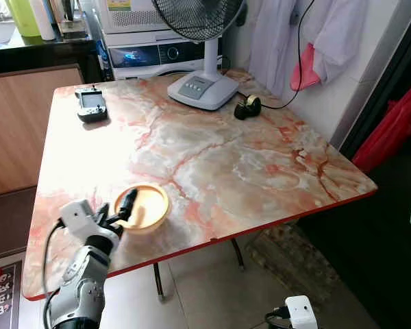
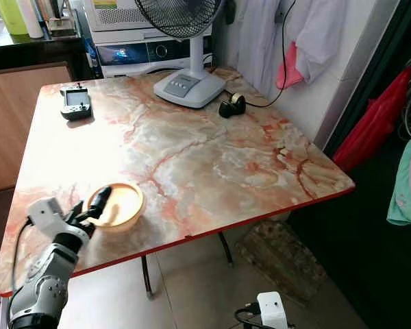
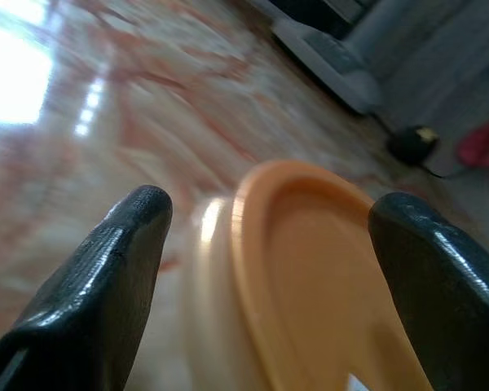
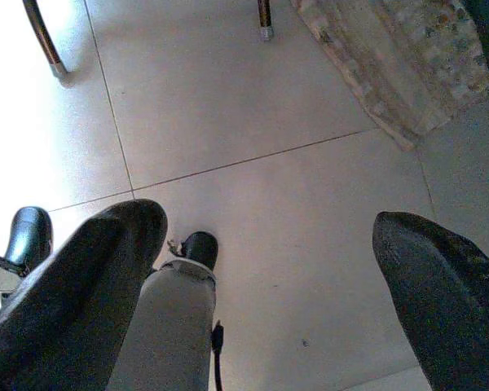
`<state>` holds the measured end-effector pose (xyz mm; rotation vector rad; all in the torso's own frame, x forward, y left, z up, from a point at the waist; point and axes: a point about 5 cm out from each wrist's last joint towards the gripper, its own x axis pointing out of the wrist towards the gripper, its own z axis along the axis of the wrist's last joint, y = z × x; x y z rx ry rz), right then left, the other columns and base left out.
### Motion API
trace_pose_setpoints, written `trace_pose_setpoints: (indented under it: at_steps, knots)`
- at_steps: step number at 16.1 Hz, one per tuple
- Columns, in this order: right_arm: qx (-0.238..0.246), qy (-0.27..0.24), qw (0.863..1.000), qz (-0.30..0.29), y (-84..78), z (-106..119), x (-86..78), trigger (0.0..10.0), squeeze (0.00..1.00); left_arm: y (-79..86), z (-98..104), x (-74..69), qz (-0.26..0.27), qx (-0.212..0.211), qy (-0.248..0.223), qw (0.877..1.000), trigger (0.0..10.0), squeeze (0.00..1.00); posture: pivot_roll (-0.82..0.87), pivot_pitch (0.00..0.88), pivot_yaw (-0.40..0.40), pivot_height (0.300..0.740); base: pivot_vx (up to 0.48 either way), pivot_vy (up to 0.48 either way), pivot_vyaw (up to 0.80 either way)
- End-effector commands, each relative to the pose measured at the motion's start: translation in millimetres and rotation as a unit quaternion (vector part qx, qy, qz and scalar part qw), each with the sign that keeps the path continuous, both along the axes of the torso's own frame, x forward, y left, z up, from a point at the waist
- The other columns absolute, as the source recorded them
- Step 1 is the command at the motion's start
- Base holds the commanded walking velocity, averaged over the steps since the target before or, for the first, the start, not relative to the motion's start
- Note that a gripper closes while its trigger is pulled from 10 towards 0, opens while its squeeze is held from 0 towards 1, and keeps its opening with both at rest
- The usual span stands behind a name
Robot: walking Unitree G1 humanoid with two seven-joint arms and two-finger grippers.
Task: Restocking fridge
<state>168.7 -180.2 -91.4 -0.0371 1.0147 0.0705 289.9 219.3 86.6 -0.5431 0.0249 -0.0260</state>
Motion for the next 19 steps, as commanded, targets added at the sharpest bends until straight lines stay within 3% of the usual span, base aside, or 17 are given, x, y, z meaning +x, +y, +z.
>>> trace_pose_setpoints:
  at_steps: [1, 8, 9, 10, 11, 19]
  knots:
    - [-0.006, -0.001, 1.0, 0.004, -2.5, 0.2, -0.3, 10.0, 0.0, -4.6, -1.5, 2.6, -0.025, 0.006, 0.007, 1.0, 10.0, 0.0, 0.07, 0.0, -0.06, 0.74, 0.0, 0.0, 0.0]
    - [-0.007, -0.002, 1.0, 0.003, -3.1, 0.4, 0.1, 10.0, 0.0, -9.1, -13.6, 1.5, -0.041, -0.018, 0.02, 0.999, 10.0, 0.0, 0.07, 0.0, -0.069, 0.74, 0.0, 0.0, 0.0]
    - [-0.007, -0.002, 1.0, 0.004, -3.0, 0.5, 0.2, 10.0, 0.0, -9.3, -12.9, 2.1, -0.04, -0.018, 0.018, 0.999, 3.1, 0.0, 0.07, 0.0, -0.069, 0.74, 0.0, 0.0, 0.0]
    - [-0.007, -0.002, 1.0, 0.004, -3.0, 0.5, 0.3, 10.0, 0.0, -9.2, -12.5, 2.6, -0.039, -0.017, 0.017, 0.999, 0.6, 0.0, 0.07, 0.0, -0.069, 0.74, 0.0, 0.0, 0.0]
    - [-0.007, -0.002, 1.0, 0.004, -3.0, 0.6, 0.5, 10.0, 0.0, -9.2, -12.3, 3.1, -0.039, -0.017, 0.016, 0.999, 0.0, 0.0, 0.07, 0.0, -0.069, 0.74, 0.0, 0.0, 0.0]
    - [-0.008, -0.002, 1.0, 0.006, -2.9, 0.8, 1.1, 10.0, 0.0, -14.3, -5.7, 5.2, -0.05, -0.02, -0.002, 0.999, 0.0, 0.0, 0.07, 0.0, -0.07, 0.74, 0.0, 0.0, 0.0]
